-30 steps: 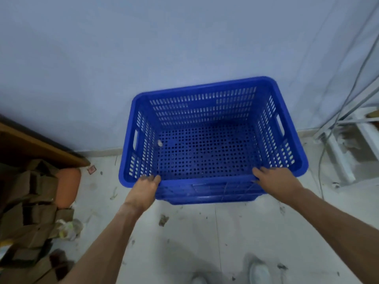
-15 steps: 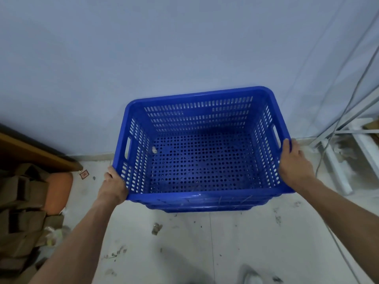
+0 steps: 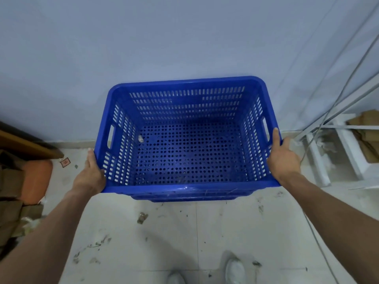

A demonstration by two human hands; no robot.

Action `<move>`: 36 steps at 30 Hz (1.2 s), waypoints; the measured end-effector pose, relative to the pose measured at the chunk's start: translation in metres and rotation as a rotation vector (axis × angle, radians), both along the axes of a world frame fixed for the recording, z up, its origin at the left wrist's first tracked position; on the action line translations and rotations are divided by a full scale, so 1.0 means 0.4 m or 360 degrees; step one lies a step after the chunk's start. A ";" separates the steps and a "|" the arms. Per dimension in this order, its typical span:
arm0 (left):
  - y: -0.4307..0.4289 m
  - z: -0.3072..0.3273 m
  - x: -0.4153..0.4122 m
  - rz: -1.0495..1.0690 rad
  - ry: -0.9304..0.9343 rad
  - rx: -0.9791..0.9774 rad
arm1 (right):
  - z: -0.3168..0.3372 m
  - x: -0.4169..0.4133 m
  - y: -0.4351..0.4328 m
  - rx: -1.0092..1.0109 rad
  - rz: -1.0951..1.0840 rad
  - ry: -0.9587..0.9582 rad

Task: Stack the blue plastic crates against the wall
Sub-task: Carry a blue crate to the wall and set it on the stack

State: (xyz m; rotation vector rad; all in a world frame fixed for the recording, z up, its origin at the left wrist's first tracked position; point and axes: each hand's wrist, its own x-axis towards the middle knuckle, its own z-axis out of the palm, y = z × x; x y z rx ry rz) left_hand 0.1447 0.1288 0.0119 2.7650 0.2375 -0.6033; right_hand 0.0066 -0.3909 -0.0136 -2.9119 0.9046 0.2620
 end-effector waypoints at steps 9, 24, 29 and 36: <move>0.019 -0.003 0.032 -0.0082 0.0139 0.0058 | -0.006 0.004 -0.020 0.0044 -0.0001 -0.0014; 0.036 -0.054 -0.030 0.0299 -0.0207 -0.0140 | -0.042 0.000 -0.039 0.0060 -0.0075 -0.0118; 0.038 -0.060 -0.004 0.0227 -0.0147 -0.0109 | -0.043 0.004 -0.038 0.0066 -0.0070 -0.0126; 0.044 -0.064 -0.029 -0.0018 0.0031 0.0107 | 0.028 0.001 -0.049 0.0301 -0.0011 0.0227</move>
